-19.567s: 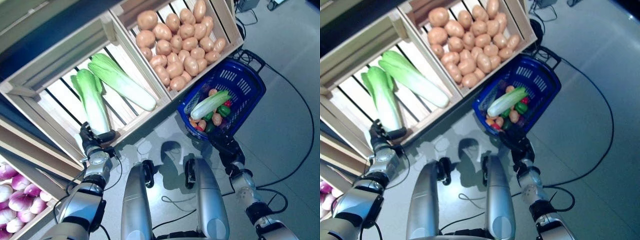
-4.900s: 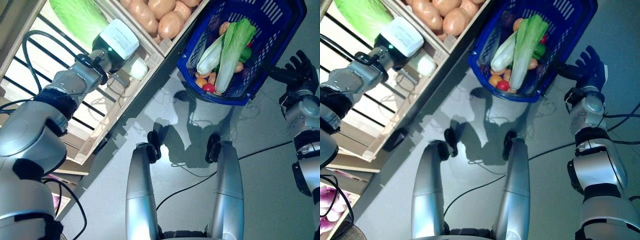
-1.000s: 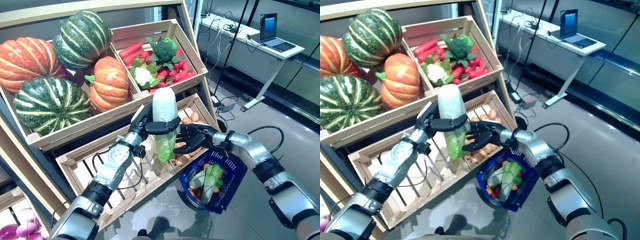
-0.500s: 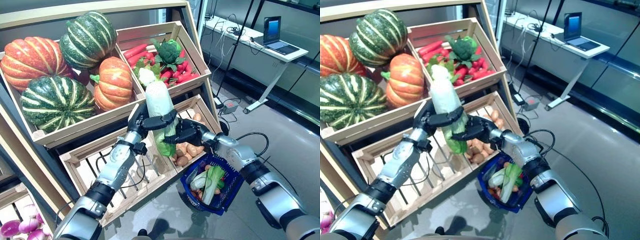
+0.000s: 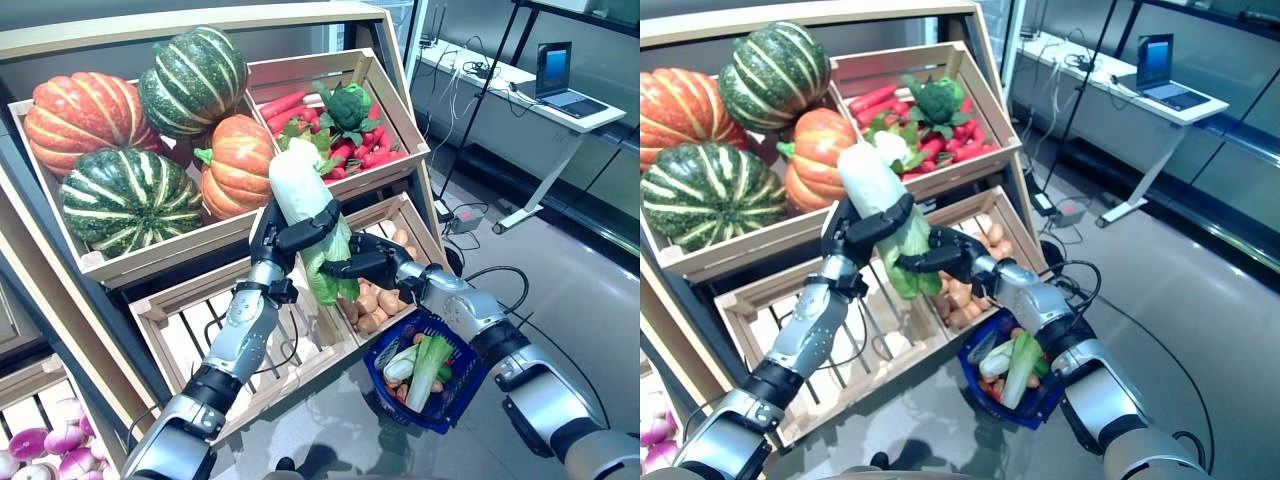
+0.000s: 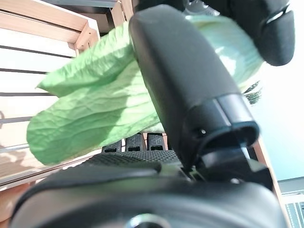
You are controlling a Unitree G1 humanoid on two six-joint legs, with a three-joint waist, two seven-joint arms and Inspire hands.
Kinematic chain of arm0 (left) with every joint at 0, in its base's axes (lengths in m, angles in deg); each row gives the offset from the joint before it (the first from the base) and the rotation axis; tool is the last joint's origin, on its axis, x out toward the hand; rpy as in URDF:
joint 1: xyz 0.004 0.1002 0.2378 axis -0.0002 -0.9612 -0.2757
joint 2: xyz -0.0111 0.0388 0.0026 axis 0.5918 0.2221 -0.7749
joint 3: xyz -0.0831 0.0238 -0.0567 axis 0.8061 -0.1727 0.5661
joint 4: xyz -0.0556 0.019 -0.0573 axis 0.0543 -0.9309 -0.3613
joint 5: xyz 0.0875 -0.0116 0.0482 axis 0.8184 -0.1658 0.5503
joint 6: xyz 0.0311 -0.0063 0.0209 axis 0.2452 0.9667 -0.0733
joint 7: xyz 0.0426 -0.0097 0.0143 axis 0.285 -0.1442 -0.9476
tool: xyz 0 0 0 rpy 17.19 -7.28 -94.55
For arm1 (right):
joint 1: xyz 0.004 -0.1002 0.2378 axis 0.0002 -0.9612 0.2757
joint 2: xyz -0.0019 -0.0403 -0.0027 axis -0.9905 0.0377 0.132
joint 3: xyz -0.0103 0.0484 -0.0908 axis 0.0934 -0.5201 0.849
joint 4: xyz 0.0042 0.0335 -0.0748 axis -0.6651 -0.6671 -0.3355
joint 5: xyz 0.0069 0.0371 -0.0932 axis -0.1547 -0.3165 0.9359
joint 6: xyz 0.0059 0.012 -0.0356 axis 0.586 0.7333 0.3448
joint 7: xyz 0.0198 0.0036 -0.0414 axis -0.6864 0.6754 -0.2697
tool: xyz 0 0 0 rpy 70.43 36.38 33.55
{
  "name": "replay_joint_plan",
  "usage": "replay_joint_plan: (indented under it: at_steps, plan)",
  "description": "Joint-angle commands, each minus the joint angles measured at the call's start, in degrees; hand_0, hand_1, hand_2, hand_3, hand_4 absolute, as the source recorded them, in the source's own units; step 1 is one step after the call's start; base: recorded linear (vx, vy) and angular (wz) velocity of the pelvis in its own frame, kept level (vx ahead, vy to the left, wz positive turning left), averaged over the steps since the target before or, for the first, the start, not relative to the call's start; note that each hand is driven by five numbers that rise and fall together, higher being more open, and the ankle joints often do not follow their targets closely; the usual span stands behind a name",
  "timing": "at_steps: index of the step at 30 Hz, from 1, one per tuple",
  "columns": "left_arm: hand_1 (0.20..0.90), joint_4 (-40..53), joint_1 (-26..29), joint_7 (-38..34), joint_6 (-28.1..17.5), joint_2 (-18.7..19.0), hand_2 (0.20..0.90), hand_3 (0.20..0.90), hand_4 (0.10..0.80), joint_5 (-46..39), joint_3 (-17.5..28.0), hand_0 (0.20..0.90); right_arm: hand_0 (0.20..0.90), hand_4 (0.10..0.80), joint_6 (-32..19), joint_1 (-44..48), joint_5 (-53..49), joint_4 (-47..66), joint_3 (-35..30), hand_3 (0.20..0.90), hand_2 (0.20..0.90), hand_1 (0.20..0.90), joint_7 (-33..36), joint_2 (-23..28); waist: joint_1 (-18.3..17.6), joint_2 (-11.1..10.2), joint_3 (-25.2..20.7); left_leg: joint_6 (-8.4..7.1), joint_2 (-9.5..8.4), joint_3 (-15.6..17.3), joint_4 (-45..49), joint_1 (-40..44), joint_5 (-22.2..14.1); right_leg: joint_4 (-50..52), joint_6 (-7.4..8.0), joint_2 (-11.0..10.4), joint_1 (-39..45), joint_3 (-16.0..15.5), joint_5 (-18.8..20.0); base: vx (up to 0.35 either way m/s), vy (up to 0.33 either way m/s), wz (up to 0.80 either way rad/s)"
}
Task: Put vegetables into the basket
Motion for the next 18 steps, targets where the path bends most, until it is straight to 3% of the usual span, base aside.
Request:
replay_joint_plan:
  at_steps: [1,4,7,11,18]
  plan:
    - [0.3,8.6,10.0,5.2,-9.2,-8.5,0.3,0.3,0.4,1.2,-5.0,0.3,0.3,0.4,-5.0,11.5,-4.0,-2.0,-1.4,0.3,0.3,0.3,1.0,-5.8,1.3,1.1,-5.6,-0.78,1.94,-0.8,0.0,0.9,-3.3,0.0,-4.21,-1.4,-3.2,0.5,5.6,0.0,0.0,0.0]
    - [0.305,9.0,10.1,4.8,-8.5,-7.8,0.305,0.305,0.403,2.2,-4.8,0.305,0.3,0.4,-5.3,11.1,-2.7,-2.2,-1.2,0.3,0.3,0.3,1.3,-5.0,1.2,1.1,-5.5,-0.76,1.92,-0.8,0.0,1.0,-3.3,0.0,-4.18,-1.4,-3.2,0.6,5.7,0.0,0.0,0.0]
    - [0.9,8.7,10.2,5.3,-7.0,-7.3,0.9,0.9,0.8,2.4,-4.6,0.9,0.3,0.4,-5.3,10.8,-1.5,-2.4,-1.3,0.3,0.3,0.3,1.8,-4.3,1.0,1.2,-5.4,-0.75,1.89,-0.6,0.0,1.0,-3.3,0.0,-4.17,-1.4,-3.2,0.7,5.8,0.0,0.0,0.0]
    - [0.9,8.4,9.5,6.3,-5.8,-6.2,0.9,0.9,0.8,3.5,-4.1,0.9,0.3,0.4,-5.6,9.5,-0.2,-1.7,-1.6,0.3,0.3,0.3,2.7,-2.9,0.7,1.3,-5.3,-0.76,1.97,-0.4,0.0,1.1,-3.3,0.0,-4.06,-1.4,-3.4,0.9,5.9,0.0,0.0,0.0]
    - [0.9,9.8,3.5,10.8,-3.5,-0.7,0.9,0.9,0.8,6.4,-0.2,0.9,0.3,0.4,-7.3,-3.1,-1.4,-0.6,-6.2,0.3,0.3,0.3,0.6,1.7,0.0,1.5,-5.0,-0.7,2.43,0.8,0.0,1.3,-3.3,0.0,-3.83,-1.2,-3.7,1.6,6.0,0.02,0.008,-0.01]
